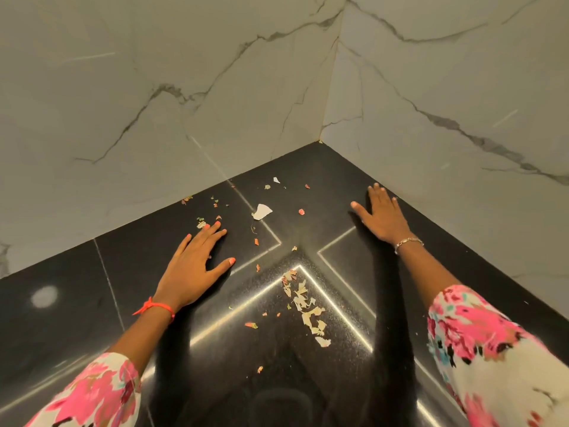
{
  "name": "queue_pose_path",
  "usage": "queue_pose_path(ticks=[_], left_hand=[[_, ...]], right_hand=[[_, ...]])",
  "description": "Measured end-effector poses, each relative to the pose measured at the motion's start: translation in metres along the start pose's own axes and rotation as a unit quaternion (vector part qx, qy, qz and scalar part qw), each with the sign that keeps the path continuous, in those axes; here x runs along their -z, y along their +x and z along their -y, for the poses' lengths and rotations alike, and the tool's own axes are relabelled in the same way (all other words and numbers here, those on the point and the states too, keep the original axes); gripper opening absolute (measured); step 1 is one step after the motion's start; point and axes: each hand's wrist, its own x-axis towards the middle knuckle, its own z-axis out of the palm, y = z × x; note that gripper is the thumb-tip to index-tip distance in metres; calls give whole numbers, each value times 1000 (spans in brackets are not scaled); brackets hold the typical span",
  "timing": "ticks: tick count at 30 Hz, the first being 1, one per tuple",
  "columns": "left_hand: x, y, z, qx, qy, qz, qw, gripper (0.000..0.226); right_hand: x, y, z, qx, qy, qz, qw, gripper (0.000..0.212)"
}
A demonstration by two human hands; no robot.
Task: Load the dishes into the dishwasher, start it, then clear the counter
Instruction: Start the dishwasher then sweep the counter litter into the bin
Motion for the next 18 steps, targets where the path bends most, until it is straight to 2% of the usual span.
queue_pose_path(ticks=[3,6,9,11,13,15,18], left_hand=[[-1,-1,-1,-1,-4,-3,1000,80],[0,-2,-3,-2,-9,-8,1000,79],[1,-1,-2,-10,-24,-2,1000,76],[8,-1,1,9,-97,0,995,66],[20,5,10,27,-160,-35,986,51],[33,15,25,37,-138,-73,987,47],[44,31,54,55,-70,-60,994,53]], right_hand=[[-12,-24,34,69,-35,-4,997,79],[-29,-72,76,197,-26,15,980,83],[-32,-99,104,269,87,127,951,70],[-23,-87,115,251,199,146,936,60],[-14,-51,115,210,220,77,949,58],[-8,-3,109,166,172,40,970,61],[-3,68,100,112,65,30,991,68]])
